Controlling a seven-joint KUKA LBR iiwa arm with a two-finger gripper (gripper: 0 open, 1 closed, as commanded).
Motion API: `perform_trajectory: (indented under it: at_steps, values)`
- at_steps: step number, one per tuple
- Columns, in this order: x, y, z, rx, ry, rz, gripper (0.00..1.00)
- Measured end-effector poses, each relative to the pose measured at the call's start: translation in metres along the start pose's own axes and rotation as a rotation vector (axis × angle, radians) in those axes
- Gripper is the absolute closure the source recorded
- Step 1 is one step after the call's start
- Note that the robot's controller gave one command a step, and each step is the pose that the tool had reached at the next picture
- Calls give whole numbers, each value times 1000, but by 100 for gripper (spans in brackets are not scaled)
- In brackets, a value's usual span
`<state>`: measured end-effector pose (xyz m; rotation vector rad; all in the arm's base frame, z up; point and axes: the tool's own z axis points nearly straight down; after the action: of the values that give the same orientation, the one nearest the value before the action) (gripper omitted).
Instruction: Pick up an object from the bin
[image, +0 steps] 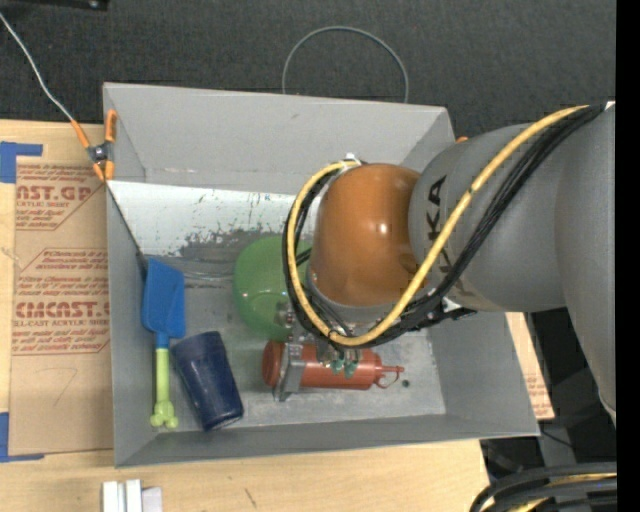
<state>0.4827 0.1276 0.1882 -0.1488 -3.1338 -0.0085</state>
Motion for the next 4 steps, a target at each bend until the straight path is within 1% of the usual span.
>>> perform_trajectory:
  at_steps: [1,2,3,4]
  values:
    - [0,0,0,0,0,0,100]
    - [-2,-28,89,4,8,19,100]
    - [-16,-36,117,-1,-1,38,100]
    - [-16,-36,117,-2,-1,38,100]
